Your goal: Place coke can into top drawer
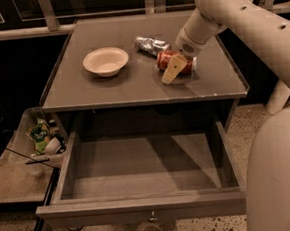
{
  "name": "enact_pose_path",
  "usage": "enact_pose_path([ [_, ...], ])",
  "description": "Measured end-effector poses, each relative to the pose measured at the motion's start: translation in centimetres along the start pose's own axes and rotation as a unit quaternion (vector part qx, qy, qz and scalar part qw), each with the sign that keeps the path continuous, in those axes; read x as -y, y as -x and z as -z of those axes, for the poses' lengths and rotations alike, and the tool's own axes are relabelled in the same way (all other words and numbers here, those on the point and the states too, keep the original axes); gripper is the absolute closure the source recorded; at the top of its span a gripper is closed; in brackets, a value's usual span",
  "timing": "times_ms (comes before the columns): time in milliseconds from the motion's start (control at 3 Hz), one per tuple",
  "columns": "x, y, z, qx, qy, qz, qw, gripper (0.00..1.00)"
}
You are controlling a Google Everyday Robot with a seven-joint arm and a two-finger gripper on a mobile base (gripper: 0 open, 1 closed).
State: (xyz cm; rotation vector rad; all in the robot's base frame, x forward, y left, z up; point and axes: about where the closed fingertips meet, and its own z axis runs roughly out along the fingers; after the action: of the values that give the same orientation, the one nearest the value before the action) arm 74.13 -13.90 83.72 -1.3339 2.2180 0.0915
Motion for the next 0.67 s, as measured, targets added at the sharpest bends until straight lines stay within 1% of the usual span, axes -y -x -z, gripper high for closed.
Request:
enact_pose_path([
  [333,0.0,0.0,-0.01,0.0,0.0,0.0,1.0,0.42],
  [667,0.0,0.0,-0.01,0.0,0.0,0.0,1.0,0.65],
])
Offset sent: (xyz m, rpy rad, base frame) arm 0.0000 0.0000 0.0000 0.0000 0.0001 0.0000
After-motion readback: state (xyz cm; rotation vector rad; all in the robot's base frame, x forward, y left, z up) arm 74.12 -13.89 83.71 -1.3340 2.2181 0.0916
